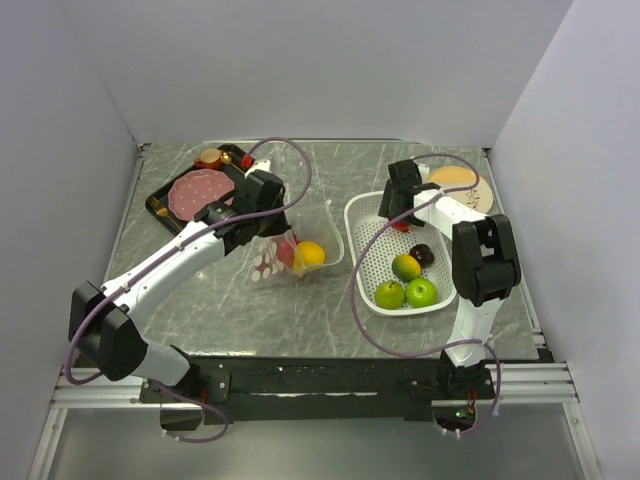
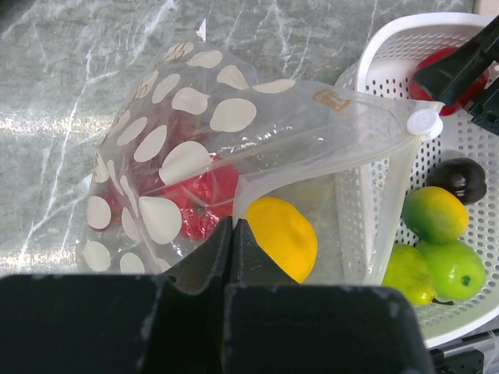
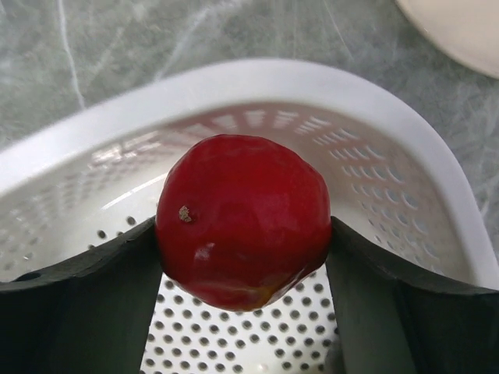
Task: Place the food in the zip-top bag and seal the zipper
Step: Pick up the fake fruit from the bin, then place the fake fruit in the zipper food storage bag.
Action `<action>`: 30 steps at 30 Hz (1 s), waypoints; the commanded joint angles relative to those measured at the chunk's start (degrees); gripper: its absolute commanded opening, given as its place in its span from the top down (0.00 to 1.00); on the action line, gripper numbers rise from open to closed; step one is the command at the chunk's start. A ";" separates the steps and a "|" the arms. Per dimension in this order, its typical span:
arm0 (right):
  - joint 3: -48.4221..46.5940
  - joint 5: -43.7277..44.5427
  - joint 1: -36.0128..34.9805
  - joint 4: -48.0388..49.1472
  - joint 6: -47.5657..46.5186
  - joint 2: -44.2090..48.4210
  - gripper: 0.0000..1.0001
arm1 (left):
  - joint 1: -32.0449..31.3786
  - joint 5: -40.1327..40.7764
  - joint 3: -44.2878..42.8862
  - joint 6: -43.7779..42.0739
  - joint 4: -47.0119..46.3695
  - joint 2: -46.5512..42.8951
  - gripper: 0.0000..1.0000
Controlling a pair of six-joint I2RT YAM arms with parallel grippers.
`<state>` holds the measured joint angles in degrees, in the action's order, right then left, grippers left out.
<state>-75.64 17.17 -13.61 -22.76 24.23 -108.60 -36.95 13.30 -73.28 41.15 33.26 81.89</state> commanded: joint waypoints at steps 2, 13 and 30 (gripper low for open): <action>-2.85 -1.25 0.51 1.93 -0.06 -1.18 0.27 | -0.05 -0.29 -2.49 -0.89 -1.35 0.82 0.99; 4.95 -7.67 0.51 7.03 1.17 7.32 0.55 | -0.05 -0.47 -2.31 -0.63 -1.00 0.47 0.99; 19.03 -29.55 -4.05 13.97 6.97 37.83 0.53 | -0.05 -2.93 -3.63 -0.98 -1.88 2.57 0.99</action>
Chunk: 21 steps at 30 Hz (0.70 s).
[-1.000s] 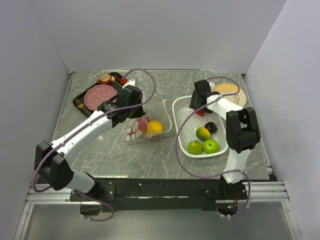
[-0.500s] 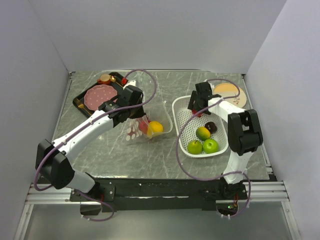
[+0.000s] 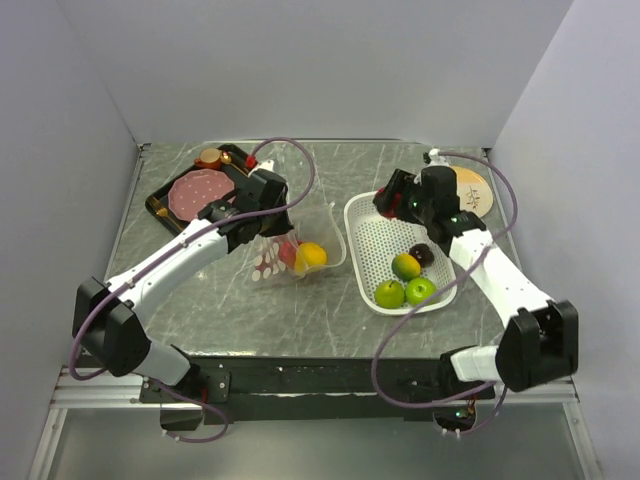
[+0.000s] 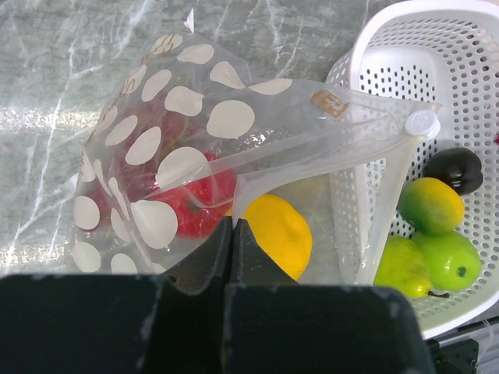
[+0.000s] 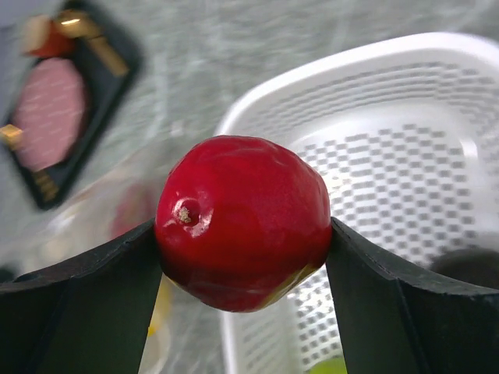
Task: Place the food in the zip-top bag and seal the zipper
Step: Place the fake fruit in the zipper food storage bag.
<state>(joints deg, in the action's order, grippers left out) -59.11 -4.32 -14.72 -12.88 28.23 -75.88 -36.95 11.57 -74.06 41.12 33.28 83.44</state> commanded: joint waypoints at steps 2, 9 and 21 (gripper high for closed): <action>2.95 -9.83 -5.91 4.80 3.50 6.52 0.53 | 0.03 -1.64 -3.63 -0.96 -1.81 1.72 0.99; 2.95 -10.27 -13.83 5.15 3.67 8.64 0.52 | -0.05 -2.26 -4.60 -1.48 -2.69 2.69 0.99; -1.95 -11.86 -17.18 6.56 4.11 -1.53 0.52 | -0.05 -1.99 -6.01 -2.45 -1.54 3.05 0.99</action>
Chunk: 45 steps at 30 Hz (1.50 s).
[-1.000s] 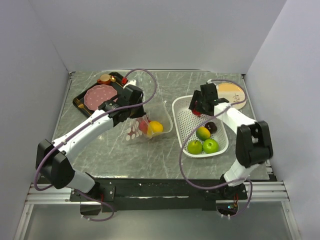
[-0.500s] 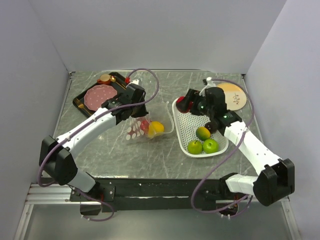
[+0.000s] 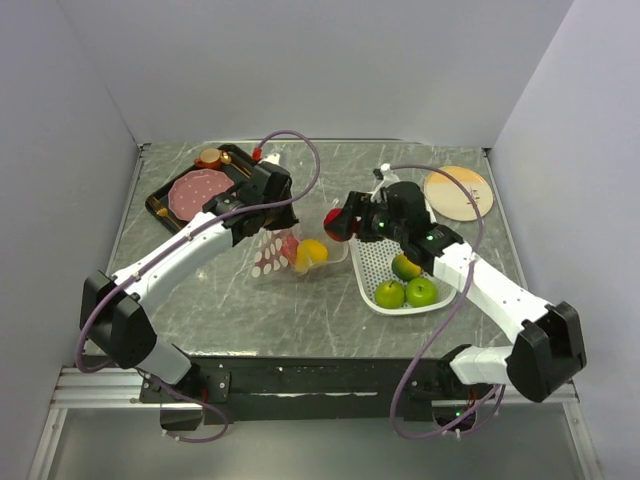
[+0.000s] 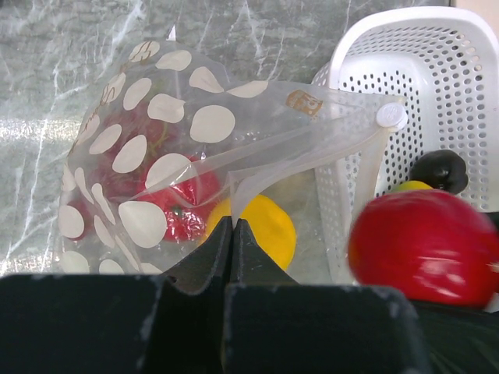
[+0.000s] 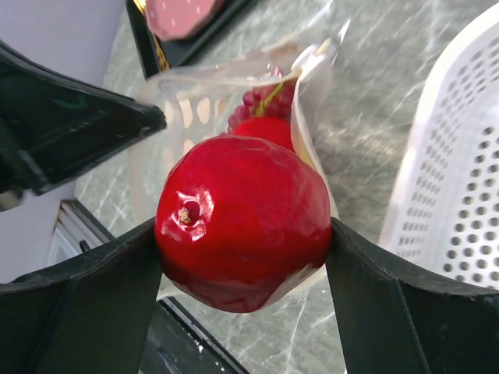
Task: Place the food in the zip-top bag and seal the zipper
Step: Place the fake fruit in the zipper food storage bag.
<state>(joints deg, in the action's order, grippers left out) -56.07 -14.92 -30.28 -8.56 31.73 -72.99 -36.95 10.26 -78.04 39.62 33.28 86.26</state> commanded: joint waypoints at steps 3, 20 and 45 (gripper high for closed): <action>-7.99 -0.64 -2.32 1.79 1.67 -8.99 0.52 | -0.05 -1.12 -1.42 -0.33 -2.07 -0.21 0.99; -14.50 -0.82 -3.38 5.39 2.90 -16.05 0.17 | -0.05 -0.86 -0.97 -0.24 -1.37 -3.02 0.99; -4.58 15.96 3.82 -4.36 -1.40 2.58 0.03 | 5.74 3.28 -3.52 -1.38 -1.56 -9.09 0.95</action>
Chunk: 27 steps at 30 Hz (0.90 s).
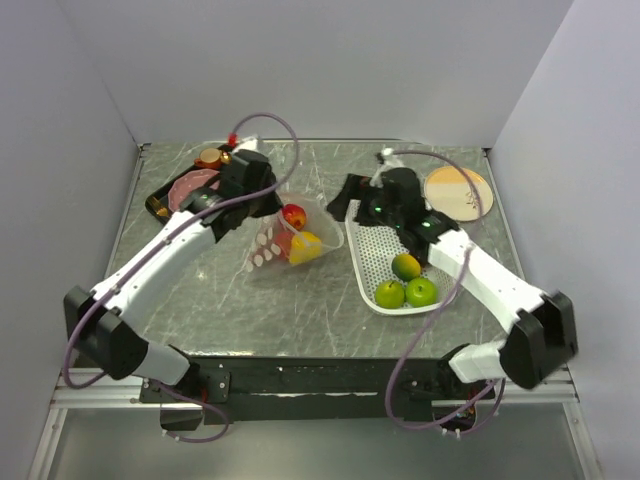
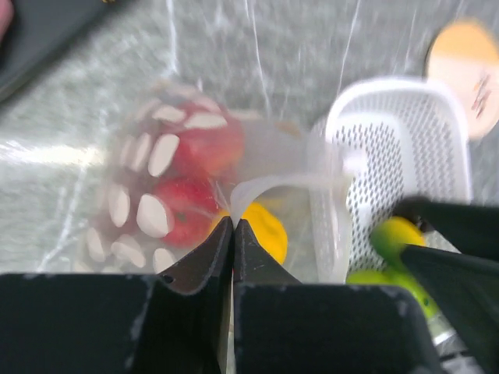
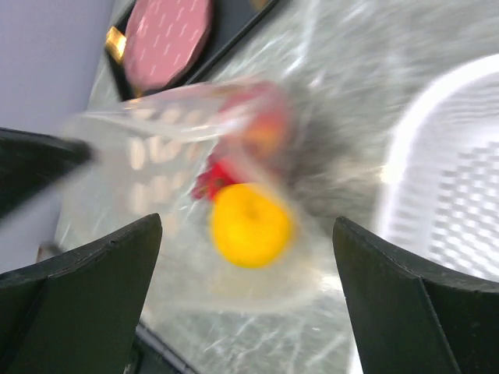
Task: Place the food in the zip-top bag and seal the zipper
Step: Place the fake fruit in the zipper food storage bag, then pick up the fake fruit from the bin.
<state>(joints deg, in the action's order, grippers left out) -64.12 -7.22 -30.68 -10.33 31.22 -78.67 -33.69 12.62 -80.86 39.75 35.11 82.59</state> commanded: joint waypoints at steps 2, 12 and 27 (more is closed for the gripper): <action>5.40 10.11 7.38 -5.47 -1.34 10.72 0.03 | 2.75 -0.92 -0.88 -1.60 -1.90 -3.32 0.98; 9.18 20.39 10.55 -20.61 3.12 9.06 0.03 | 2.75 -13.06 4.40 0.16 -5.85 0.56 0.99; 16.83 24.45 10.55 -20.88 11.93 3.71 0.01 | 2.75 -15.43 3.96 -0.37 -6.28 1.87 0.99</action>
<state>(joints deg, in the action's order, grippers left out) -47.20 14.63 -20.21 -32.25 40.56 -72.14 -30.83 -1.04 -75.66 39.83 31.00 84.60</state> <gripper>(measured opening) 0.982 0.018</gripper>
